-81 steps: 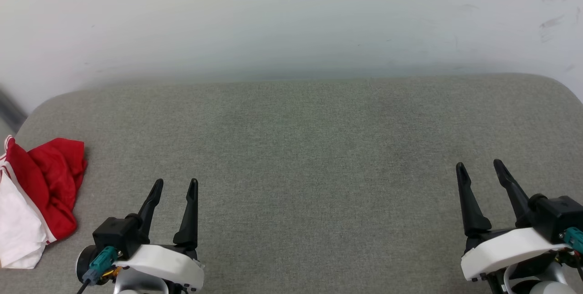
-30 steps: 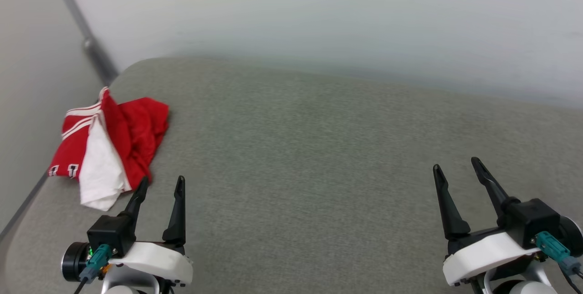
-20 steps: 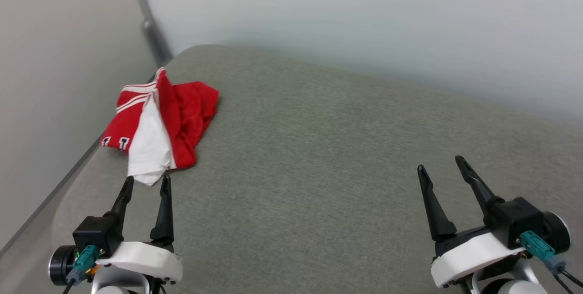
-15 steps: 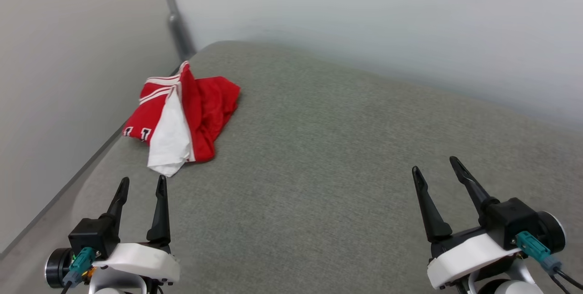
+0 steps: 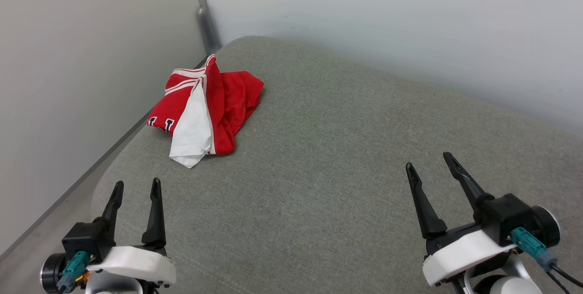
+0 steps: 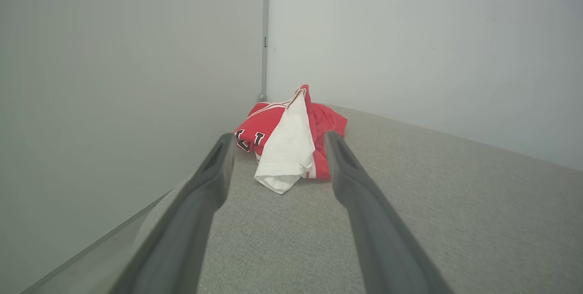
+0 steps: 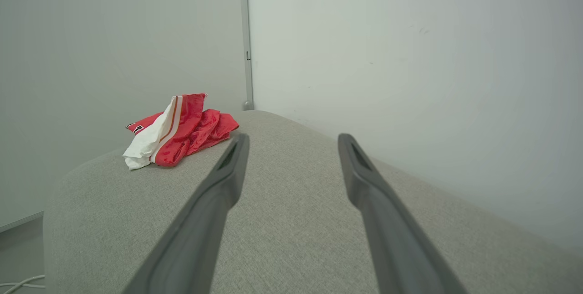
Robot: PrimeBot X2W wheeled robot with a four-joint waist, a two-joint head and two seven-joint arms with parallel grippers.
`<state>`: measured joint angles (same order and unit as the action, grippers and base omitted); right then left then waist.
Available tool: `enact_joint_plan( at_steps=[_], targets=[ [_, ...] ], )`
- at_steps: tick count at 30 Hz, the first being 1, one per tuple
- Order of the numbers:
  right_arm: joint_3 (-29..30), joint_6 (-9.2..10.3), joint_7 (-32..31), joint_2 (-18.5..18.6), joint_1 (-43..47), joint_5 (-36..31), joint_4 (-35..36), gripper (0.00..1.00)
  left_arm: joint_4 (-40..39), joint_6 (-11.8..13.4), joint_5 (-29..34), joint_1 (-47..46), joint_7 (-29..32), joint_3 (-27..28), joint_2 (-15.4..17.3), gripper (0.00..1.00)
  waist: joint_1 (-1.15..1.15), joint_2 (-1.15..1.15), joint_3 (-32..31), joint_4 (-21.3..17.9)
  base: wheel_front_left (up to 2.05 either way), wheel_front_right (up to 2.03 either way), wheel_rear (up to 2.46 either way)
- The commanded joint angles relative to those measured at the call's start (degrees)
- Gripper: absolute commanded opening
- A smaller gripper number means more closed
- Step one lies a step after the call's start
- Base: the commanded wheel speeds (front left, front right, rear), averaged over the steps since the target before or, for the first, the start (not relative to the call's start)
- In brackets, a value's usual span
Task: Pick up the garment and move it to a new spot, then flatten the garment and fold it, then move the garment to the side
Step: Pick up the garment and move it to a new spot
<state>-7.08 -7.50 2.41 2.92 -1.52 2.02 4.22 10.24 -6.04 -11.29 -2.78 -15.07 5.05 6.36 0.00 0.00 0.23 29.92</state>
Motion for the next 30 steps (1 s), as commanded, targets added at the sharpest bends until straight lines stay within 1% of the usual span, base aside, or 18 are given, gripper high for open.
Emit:
enact_joint_plan(
  at_steps=[1, 3, 7, 11, 15, 20, 24, 25, 26, 27, 30],
  targets=[
    [0.0, 0.02, 0.0, -0.1, -0.5, 0.6, 0.2, 1.00, -0.2, -0.1, 0.1, 0.2, -0.1, 0.2, -0.2, 1.00, 0.00, 0.00, 0.0, 0.0, 0.00, 0.00, 0.00],
    [0.2, 0.02, 0.0, -0.1, -0.5, 0.6, 0.3, 1.00, 0.0, -0.2, -0.4, -0.4, -0.1, 0.3, -0.5, 1.00, 0.00, 0.00, 0.1, 0.0, 0.00, 0.00, 0.00],
    [0.6, 0.02, -0.3, -0.1, -0.3, 0.4, 0.7, 1.00, 0.9, -0.3, -0.6, -2.3, -0.1, 0.3, 0.0, 1.00, 0.00, 0.00, 0.8, -0.3, 0.00, 0.00, 0.00],
    [0.5, 0.02, -1.2, 0.0, -1.3, -0.2, 1.7, 1.00, 1.5, -0.4, -1.0, -5.8, -0.1, 0.5, 1.0, 1.00, 0.00, 0.00, 3.0, -2.0, 0.00, 0.00, 0.00],
    [0.2, 0.02, -2.1, 0.0, -3.0, -1.1, 2.7, 1.00, 1.9, -0.2, -1.0, -11.6, 0.8, 0.6, 2.7, 1.00, 0.00, 0.00, 6.2, -4.5, 0.00, 0.00, 0.00],
    [0.4, 0.02, -2.7, 0.0, -5.5, -2.3, 4.1, 1.00, 2.4, -0.4, -2.4, -19.9, 3.5, 2.3, 6.5, 1.00, 0.00, 0.00, 10.8, -8.6, 0.00, 0.00, 0.00],
    [0.8, 0.02, -2.7, 0.0, -7.5, -2.9, 4.8, 1.00, 4.5, -0.8, -4.0, -26.1, 8.0, 2.7, 10.3, 1.00, 0.00, 0.00, 14.8, -11.5, 0.00, 0.00, 0.00],
    [0.8, 0.02, -2.7, 0.0, -7.5, -2.9, 4.8, 1.00, 4.5, -0.8, -4.0, -26.1, 8.0, 2.7, 10.3, 1.00, 0.00, 0.00, 14.8, -11.5, 0.00, 0.00, 0.00],
    [1.0, 0.02, -2.5, 0.0, -8.4, -3.1, 4.9, 1.00, 6.2, -1.0, -5.2, -28.9, 10.6, 2.7, 12.5, 1.00, 0.00, 0.00, 16.7, -12.8, 0.00, 0.00, 0.00],
    [1.0, 0.02, -2.5, 0.0, -8.4, -3.1, 4.9, 1.00, 6.2, -1.0, -5.2, -28.9, 10.6, 2.7, 12.5, 1.00, 0.00, 0.00, 16.7, -12.8, 0.00, 0.00, 0.00],
    [1.0, 0.02, -1.8, 0.0, -9.7, -2.9, 4.7, 1.00, 9.0, -1.3, -7.4, -32.5, 13.2, 2.3, 15.6, 1.00, 0.00, 0.00, 19.2, -14.7, 0.00, 0.00, 0.00]
  ],
)
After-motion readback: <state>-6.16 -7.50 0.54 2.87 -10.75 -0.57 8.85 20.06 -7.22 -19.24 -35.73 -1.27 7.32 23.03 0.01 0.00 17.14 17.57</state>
